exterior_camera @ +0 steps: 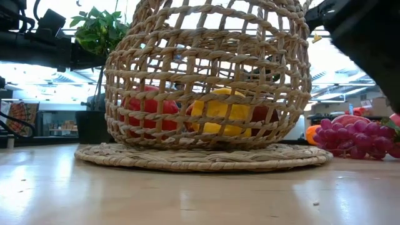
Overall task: Build produce basket
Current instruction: Put the mango into the woven basket
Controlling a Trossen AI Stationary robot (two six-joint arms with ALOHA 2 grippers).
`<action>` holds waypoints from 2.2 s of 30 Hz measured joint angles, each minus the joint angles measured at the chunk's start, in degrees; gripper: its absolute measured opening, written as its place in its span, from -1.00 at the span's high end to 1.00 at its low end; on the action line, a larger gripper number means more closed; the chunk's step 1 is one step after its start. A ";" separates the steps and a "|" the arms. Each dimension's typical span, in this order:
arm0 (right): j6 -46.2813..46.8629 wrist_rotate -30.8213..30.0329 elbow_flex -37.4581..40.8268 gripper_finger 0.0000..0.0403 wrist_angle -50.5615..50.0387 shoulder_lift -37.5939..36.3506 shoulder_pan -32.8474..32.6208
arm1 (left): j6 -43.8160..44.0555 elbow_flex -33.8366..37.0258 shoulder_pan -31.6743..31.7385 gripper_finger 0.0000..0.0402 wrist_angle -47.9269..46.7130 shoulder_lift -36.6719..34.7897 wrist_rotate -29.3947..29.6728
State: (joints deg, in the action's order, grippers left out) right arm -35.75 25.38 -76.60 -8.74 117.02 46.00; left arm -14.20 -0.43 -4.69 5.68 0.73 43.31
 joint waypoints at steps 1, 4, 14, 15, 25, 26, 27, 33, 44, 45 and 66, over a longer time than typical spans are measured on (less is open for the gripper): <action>0.88 0.24 0.02 -0.97 -0.74 0.45 0.11 | 0.01 0.00 0.00 -0.93 0.00 0.00 0.00; 2.26 0.84 0.02 -0.96 -1.70 1.89 0.00 | 0.02 0.00 0.00 -0.93 -0.01 0.00 0.02; 3.21 0.59 0.00 -0.78 -4.18 1.92 -2.10 | 0.00 0.00 0.02 -0.93 0.01 0.00 0.00; 3.19 0.21 -0.02 -0.76 -4.41 1.88 -2.30 | 0.00 0.00 0.02 -0.93 0.01 0.00 0.00; 5.58 -1.85 0.12 -0.73 -6.20 -1.06 -4.53 | 0.01 0.00 0.01 -0.93 0.01 0.00 0.00; 5.55 -2.29 0.11 -0.73 -6.18 -1.50 -4.66 | 0.00 0.00 0.02 -0.93 0.01 0.00 0.00; 5.56 -2.77 0.11 -0.73 -6.42 -1.77 -4.68 | 0.00 0.00 0.02 -0.93 0.01 0.00 0.00; 10.16 -3.09 -0.38 -0.73 -8.70 -4.05 -4.64 | 0.01 0.00 0.00 -0.93 0.00 0.00 0.00; 33.68 6.59 -3.95 -0.73 -5.42 -11.79 -4.80 | 0.01 0.00 0.00 -0.93 0.01 0.00 0.00; 36.56 8.09 -4.01 -0.73 -3.61 -12.53 -4.85 | 0.00 0.00 0.01 -0.93 -0.01 0.00 0.00; 49.49 -2.69 -4.11 -0.74 3.78 -30.49 -25.81 | 0.00 0.00 0.02 -0.93 0.00 0.00 -0.01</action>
State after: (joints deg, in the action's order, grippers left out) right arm 13.74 22.68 -80.71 -4.96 86.53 20.19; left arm -14.20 -0.43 -4.67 5.68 0.73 43.30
